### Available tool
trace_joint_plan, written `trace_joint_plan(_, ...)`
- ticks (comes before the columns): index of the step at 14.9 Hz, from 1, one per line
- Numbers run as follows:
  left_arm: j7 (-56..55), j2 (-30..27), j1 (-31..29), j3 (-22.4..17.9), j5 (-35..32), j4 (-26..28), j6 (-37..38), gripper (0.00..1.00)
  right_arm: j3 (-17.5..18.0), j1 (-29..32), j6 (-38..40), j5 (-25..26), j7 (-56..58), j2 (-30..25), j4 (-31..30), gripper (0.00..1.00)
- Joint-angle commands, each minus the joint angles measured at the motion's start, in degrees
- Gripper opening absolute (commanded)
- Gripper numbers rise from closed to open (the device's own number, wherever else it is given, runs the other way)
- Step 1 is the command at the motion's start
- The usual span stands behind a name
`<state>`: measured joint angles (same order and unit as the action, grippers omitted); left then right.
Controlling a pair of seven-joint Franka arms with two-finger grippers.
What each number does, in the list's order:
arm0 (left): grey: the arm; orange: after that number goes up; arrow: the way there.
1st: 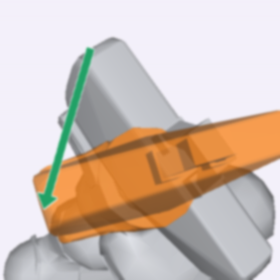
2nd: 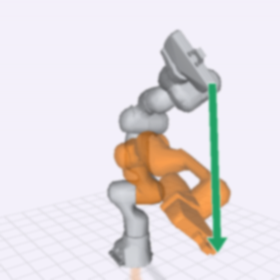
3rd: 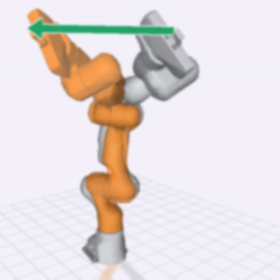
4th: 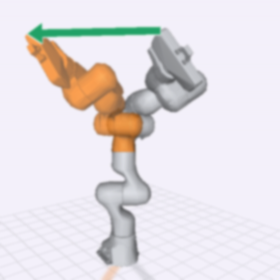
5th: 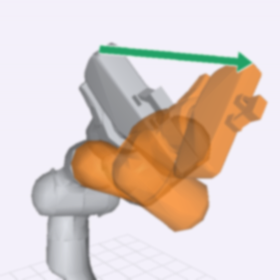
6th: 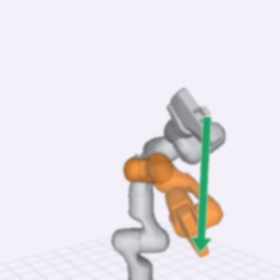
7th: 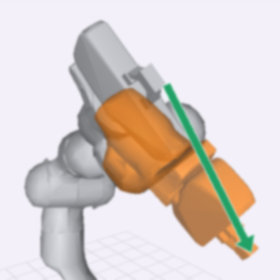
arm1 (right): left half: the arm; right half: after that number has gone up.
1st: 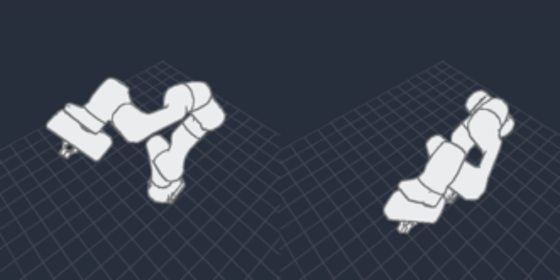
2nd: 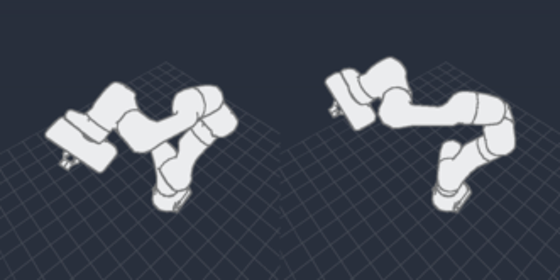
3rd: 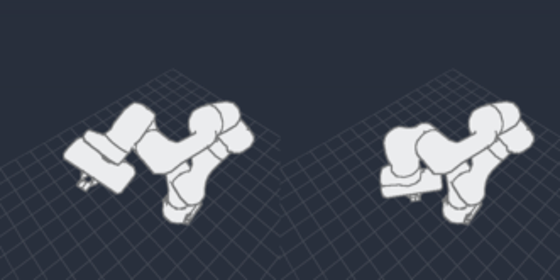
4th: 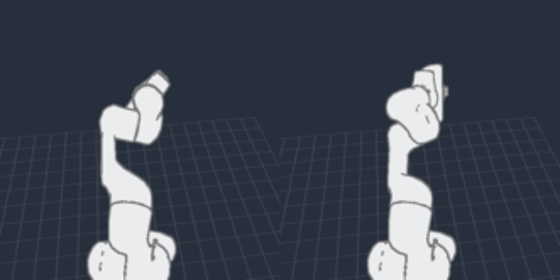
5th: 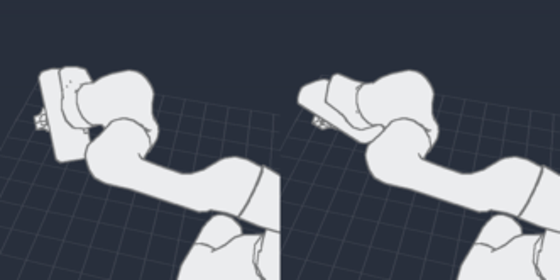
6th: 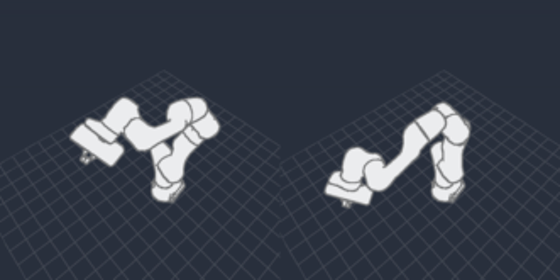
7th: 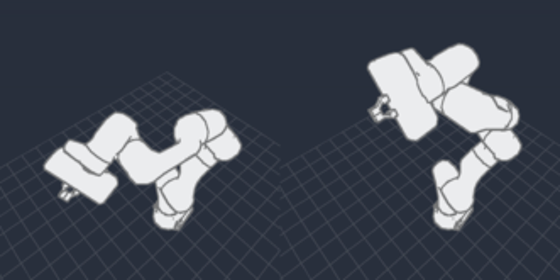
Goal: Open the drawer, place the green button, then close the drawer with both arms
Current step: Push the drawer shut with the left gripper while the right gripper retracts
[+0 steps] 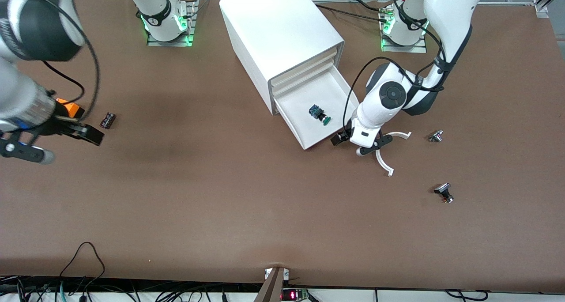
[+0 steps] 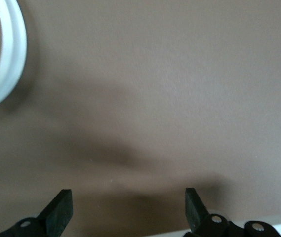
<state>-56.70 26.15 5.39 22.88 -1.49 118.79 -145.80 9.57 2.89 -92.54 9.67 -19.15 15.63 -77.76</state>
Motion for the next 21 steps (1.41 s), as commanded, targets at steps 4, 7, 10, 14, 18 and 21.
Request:
trace_joint_plan(4, -3.9, -0.5, 3.8, -0.6, -1.2, 2.1, 0.2, 1.0, -8.5, 0.6, 0.3, -5.4, 13.4, -5.2, -5.1, 1.0)
trace_joint_plan(7, -4.1, -1.0, 4.8, 0.1, -0.4, 3.6, 0.9, 1.0, -15.0, -2.0, -0.2, -12.3, 17.1, -6.3, -5.7, 1.0)
trace_joint_plan(10, -4.0, -1.3, 5.9, 3.5, -0.2, 4.5, 1.7, 1.0, -14.9, -2.0, 1.3, -11.9, 17.8, -7.3, -5.3, 1.0)
trace_joint_plan(14, -4.6, -1.5, 8.0, 7.3, 0.4, 5.6, 2.0, 1.0, -13.2, -2.2, 2.8, -6.7, 17.8, -8.9, -6.3, 1.0)
trace_joint_plan(18, -4.2, -1.4, 9.6, 8.6, 6.1, 6.5, 2.1, 1.0, -14.3, -1.9, 3.8, -6.6, 18.0, -8.7, -6.5, 1.0)
trace_joint_plan(21, -3.9, -1.3, 9.7, 8.6, 6.1, 6.6, 2.1, 1.0, -15.0, -2.0, 2.7, -7.3, 17.9, -8.1, -6.3, 1.0)
